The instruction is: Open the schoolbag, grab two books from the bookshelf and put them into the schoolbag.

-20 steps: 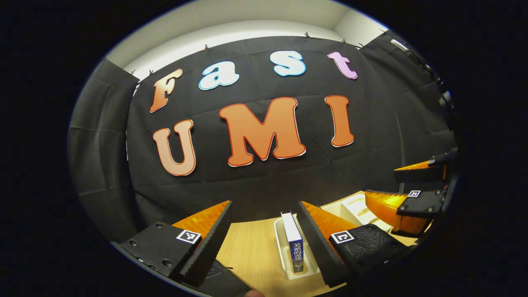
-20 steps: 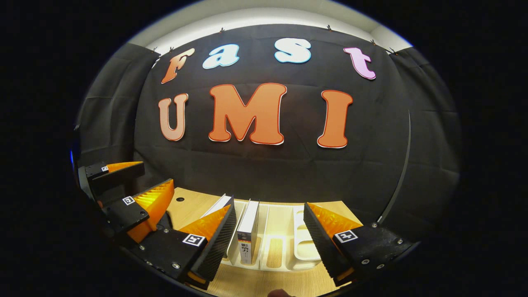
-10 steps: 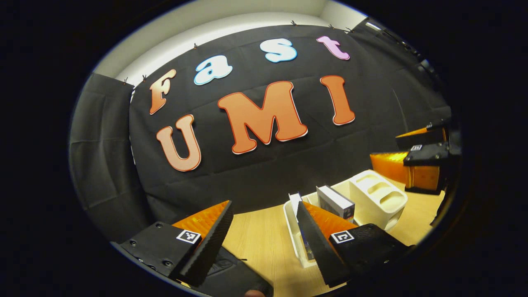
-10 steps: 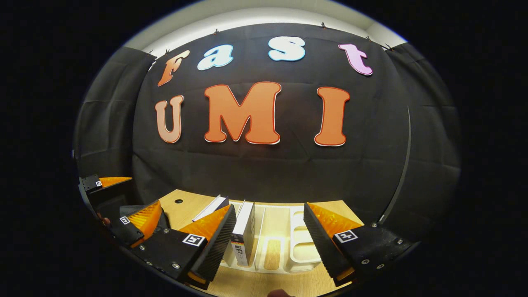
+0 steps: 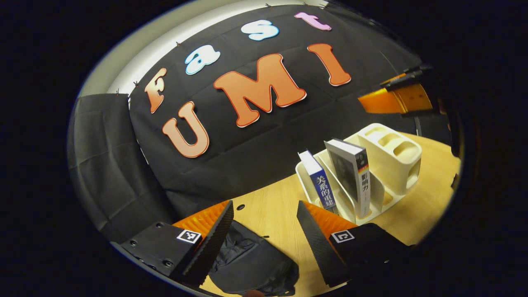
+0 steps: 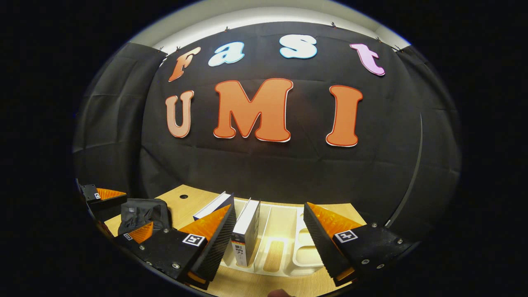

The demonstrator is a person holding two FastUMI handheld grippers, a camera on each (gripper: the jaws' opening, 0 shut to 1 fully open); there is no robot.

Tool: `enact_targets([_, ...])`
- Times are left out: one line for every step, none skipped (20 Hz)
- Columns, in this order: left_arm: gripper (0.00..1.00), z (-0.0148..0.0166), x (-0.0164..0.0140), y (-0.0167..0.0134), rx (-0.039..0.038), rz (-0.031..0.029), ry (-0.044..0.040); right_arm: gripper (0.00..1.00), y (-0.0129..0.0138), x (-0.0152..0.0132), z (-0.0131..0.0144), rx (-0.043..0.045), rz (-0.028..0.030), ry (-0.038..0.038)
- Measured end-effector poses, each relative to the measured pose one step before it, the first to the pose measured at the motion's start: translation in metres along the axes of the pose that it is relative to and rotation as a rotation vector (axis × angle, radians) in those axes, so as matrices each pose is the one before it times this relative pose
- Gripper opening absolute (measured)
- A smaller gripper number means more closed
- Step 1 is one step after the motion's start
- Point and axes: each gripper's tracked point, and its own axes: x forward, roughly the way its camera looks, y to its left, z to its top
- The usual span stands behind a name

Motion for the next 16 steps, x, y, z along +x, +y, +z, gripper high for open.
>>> enact_targets([0.98, -0.00926, -0.00164, 0.00079, 0.01812, 0.00539, 0.01693, 0.98, 0.00117, 0.00052, -0.00153, -0.00562, 0.00874, -0.00112])
enact_targets([0.98, -0.00661, -0.00055, 0.00032, 0.01631, 0.00869, 0.01574, 0.98, 0.00187, 0.00155, -0.00139, -0.00428, 0.00973, 0.00161])
enact_targets([0.98, -0.01211, -0.00361, 0.00026, 0.02154, 0.00793, 0.02142, 0.98, 0.00203, 0.00116, -0.00129, -0.00306, 0.00826, 0.00051])
enact_targets([0.98, -0.00885, -0.00080, 0.00133, 0.02237, 0.01265, 0.01620, 0.98, 0.00089, 0.00126, -0.00105, -0.00082, 0.00838, 0.00018])
enact_targets([0.98, -0.01155, -0.00081, -0.00022, 0.02420, 0.00634, 0.01785, 0.98, 0.00200, 0.00188, -0.00211, 0.00064, 0.01073, 0.00144])
enact_targets([0.98, -0.00994, -0.00063, -0.00011, 0.02254, 0.00822, 0.01789, 0.98, 0.00106, 0.00174, -0.00159, -0.00209, 0.00743, 0.00173])
enact_targets([0.98, -0.01170, 0.00168, -0.00143, 0.01955, 0.00344, 0.01935, 0.98, 0.00221, 0.00085, -0.00203, -0.00173, 0.00965, 0.00338])
enact_targets([0.98, -0.00938, -0.00022, -0.00114, 0.02333, 0.00533, 0.02034, 0.98, 0.00044, 0.00074, -0.00131, -0.00538, 0.00536, 0.00008])
enact_targets([0.98, -0.01117, -0.00080, -0.00229, 0.02136, 0.00599, 0.01707, 0.98, 0.00113, 0.00222, -0.00244, -0.00441, 0.00742, 0.00400])
enact_targets([0.98, -0.01029, -0.00025, -0.00342, 0.02064, 0.00082, 0.01732, 0.98, 0.00095, 0.00147, -0.00181, -0.00423, 0.00513, 0.00329])
enact_targets([0.98, -0.00994, -0.00240, -0.00306, 0.01746, 0.00064, 0.01179, 0.98, 0.00119, 0.00028, -0.00126, -0.00026, 0.00961, 0.00358])
enact_targets([0.98, -0.00983, -0.00005, -0.00366, 0.02002, -0.00202, 0.02006, 0.98, 0.00027, 0.00112, -0.00170, -0.00080, 0.00537, 0.00435])
enact_targets([0.98, -0.01004, 0.00094, -0.00377, 0.02020, 0.00071, 0.01338, 0.98, -0.00025, 0.00056, -0.00058, -0.00090, 0.00468, -0.00009])
enact_targets([0.98, -0.00877, 0.00115, -0.00321, 0.02417, -0.00096, 0.02098, 0.98, -0.00027, 0.00032, 0.00079, -0.00359, 0.00091, -0.00344])
enact_targets([0.98, -0.01217, 0.00205, -0.00390, 0.01919, 0.00045, 0.01646, 0.98, -0.00081, -0.00020, 0.00048, -0.00391, 0.00017, -0.00244])
enact_targets([0.98, -0.00978, 0.00253, -0.00304, 0.02110, -0.00140, 0.01810, 0.98, 0.00071, -0.00069, 0.00037, -0.00072, 0.00524, -0.00034])
